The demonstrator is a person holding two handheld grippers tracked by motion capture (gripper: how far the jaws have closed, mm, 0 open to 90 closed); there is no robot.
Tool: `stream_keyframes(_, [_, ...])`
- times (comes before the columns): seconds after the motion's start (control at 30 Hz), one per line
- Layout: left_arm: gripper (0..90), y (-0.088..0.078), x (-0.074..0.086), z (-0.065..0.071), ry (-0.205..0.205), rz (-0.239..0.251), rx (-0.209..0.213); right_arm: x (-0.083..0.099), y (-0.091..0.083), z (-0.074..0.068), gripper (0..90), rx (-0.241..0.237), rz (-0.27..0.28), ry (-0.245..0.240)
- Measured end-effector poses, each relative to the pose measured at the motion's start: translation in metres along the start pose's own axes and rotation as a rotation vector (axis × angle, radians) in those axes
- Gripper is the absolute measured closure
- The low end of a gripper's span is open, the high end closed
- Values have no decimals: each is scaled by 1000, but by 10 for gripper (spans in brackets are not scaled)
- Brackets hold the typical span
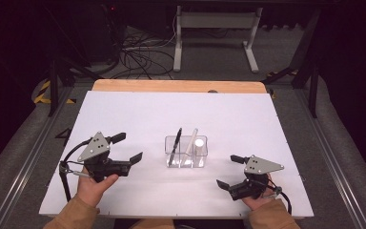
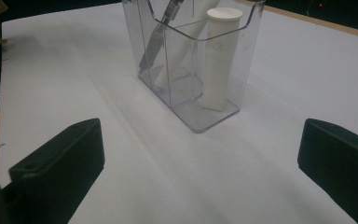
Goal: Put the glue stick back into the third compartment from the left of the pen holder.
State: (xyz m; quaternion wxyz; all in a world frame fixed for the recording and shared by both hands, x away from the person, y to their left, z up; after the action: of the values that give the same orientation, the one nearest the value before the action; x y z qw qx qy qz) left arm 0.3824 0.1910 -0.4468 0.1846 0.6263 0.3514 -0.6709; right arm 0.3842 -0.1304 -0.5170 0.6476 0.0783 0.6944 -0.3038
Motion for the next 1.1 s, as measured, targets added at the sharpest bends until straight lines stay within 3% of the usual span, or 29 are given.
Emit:
stream_keyframes(0.13, [129, -4, 11, -4, -15, -1, 4, 0, -1, -1, 15, -3, 2, -1])
stream_keyframes(0.37, [130, -8, 26, -8, 21, -15, -9, -1, -2, -1, 22, -5, 8, 4])
stream_keyframes(0.63, [136, -8, 45, -8, -19, -51, 9, -2, -3, -1, 30, -19, 18, 19])
stream_keyframes(0.83, [135, -7, 60, -7, -2, -79, 9, -2, -3, -2, 35, -21, 21, 21])
stream_keyframes(0.97, [137, -8, 70, -5, -14, -121, 28, -2, -4, -2, 41, -25, 21, 22])
stream_keyframes(1.1, [134, -11, 76, -4, -41, -118, 36, -3, -4, -3, 42, -31, 22, 21])
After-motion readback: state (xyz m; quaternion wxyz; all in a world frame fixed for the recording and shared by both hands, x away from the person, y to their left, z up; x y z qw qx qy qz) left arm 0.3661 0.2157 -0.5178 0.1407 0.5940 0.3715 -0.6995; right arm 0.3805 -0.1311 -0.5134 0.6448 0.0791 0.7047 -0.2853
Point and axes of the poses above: each handheld gripper's, and its own axes: y roughly forward along the jaws, x roughly out of its underside, z roughly to its right, the point moved 9 cm from there along y, roughly forward along the jaws, and after that the axes turned 4 degrees about z, right-handed, at the moved point
